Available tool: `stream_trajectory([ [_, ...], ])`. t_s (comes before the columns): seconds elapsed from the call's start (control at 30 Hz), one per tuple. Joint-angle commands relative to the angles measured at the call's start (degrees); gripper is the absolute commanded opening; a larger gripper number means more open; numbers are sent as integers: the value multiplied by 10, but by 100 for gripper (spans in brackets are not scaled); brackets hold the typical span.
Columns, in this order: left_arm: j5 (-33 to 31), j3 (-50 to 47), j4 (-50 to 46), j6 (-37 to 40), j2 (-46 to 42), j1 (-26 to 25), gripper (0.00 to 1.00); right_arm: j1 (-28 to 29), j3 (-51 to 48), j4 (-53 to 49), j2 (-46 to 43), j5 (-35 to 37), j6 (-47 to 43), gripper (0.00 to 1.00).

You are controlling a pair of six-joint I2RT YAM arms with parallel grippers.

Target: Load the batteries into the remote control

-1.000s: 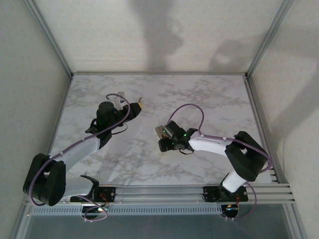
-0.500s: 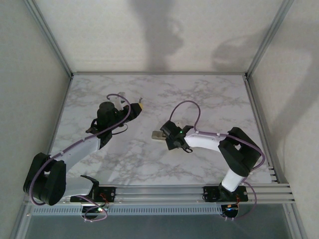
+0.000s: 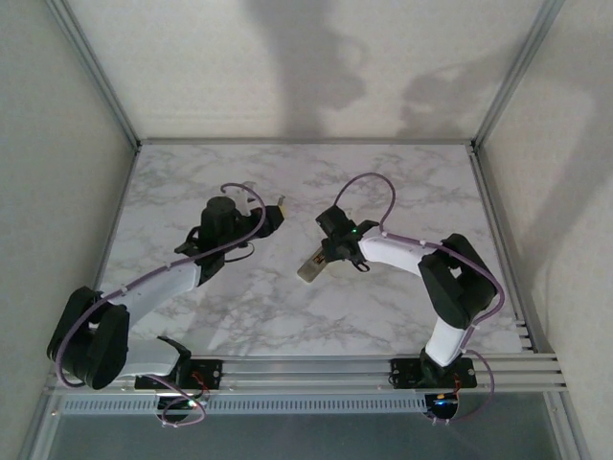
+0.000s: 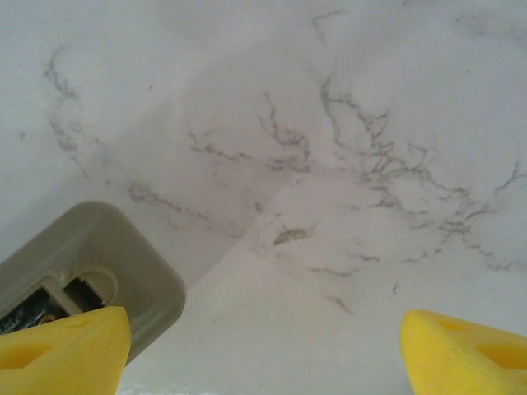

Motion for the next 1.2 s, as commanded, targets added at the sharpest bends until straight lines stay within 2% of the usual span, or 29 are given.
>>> stream_trajectory([
  [0.0, -66, 36, -61, 67, 27, -41, 29, -30, -27, 34, -46, -45, 1, 86],
  [0.33, -218, 133, -141, 178, 175, -179, 27, -117, -185, 118, -228, -146, 71, 88],
  [0.5, -271, 160, -150, 214, 245, -229, 28, -149, -230, 142, -273, -187, 87, 90],
  [0.73, -314, 171, -147, 243, 293, -252, 28, -195, -259, 171, -292, -249, 103, 90],
  [0.87, -326, 155, -123, 248, 277, -257, 27, -212, -259, 201, -278, -329, 122, 88],
  [1.0, -339, 130, -95, 255, 251, -265, 27, -229, -243, 247, -238, -448, 178, 78],
  [1.17, -348, 94, -49, 252, 215, -276, 26, -229, -232, 325, -193, -541, 262, 67],
])
